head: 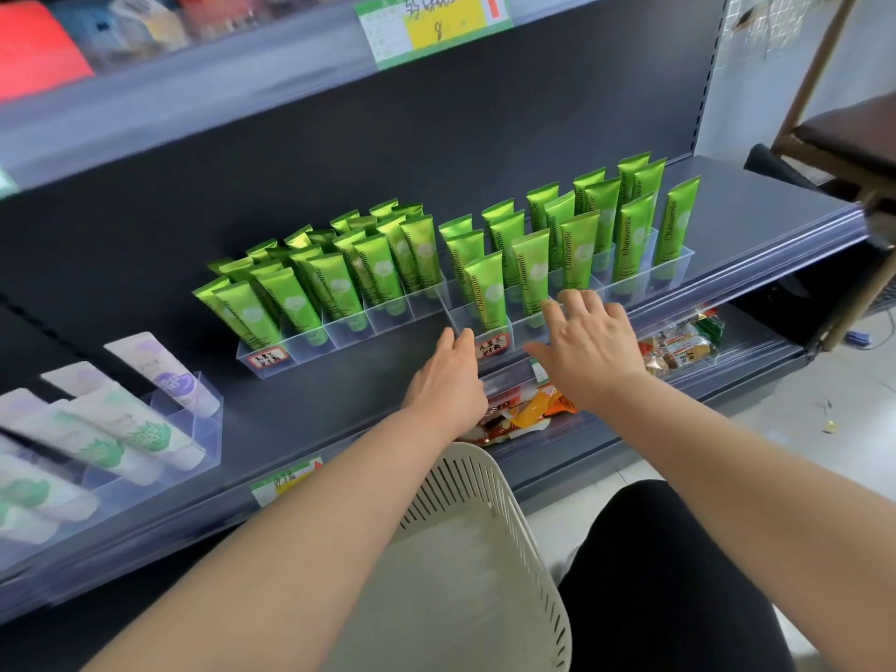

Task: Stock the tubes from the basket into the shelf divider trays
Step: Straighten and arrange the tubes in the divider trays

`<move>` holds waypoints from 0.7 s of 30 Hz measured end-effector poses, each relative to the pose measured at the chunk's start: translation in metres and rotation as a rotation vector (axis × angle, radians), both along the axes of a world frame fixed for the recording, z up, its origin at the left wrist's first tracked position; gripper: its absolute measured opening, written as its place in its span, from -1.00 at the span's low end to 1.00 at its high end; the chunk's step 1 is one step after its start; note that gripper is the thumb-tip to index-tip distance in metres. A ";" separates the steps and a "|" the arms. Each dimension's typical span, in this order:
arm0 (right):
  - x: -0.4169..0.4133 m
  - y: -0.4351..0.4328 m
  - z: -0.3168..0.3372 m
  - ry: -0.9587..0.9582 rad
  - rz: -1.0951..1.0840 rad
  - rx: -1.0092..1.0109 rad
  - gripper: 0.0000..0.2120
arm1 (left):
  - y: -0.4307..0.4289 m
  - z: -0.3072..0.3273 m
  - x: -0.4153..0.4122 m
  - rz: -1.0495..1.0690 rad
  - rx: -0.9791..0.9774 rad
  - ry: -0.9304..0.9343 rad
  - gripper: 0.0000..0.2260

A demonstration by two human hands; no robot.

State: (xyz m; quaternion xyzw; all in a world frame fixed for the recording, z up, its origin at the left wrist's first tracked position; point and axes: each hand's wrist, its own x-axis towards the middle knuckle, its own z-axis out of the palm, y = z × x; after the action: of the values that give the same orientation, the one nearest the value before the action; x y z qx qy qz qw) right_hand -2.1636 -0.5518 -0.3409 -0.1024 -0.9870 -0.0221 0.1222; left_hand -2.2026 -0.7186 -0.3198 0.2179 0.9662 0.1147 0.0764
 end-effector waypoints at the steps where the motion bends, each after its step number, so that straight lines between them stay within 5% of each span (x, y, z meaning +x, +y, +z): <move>1: -0.001 -0.008 0.002 0.021 0.027 0.004 -0.48 | -0.005 0.000 -0.002 0.015 0.007 0.010 -0.38; 21: -0.044 -0.120 0.017 -0.021 0.184 0.039 -0.51 | -0.114 0.009 -0.048 0.136 0.003 0.085 -0.46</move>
State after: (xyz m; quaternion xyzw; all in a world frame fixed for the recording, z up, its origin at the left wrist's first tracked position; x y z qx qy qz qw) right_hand -2.2074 -0.6720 -0.3244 -0.0088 -0.9928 -0.0310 0.1153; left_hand -2.2509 -0.8327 -0.3106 0.1567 0.9809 0.1119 0.0272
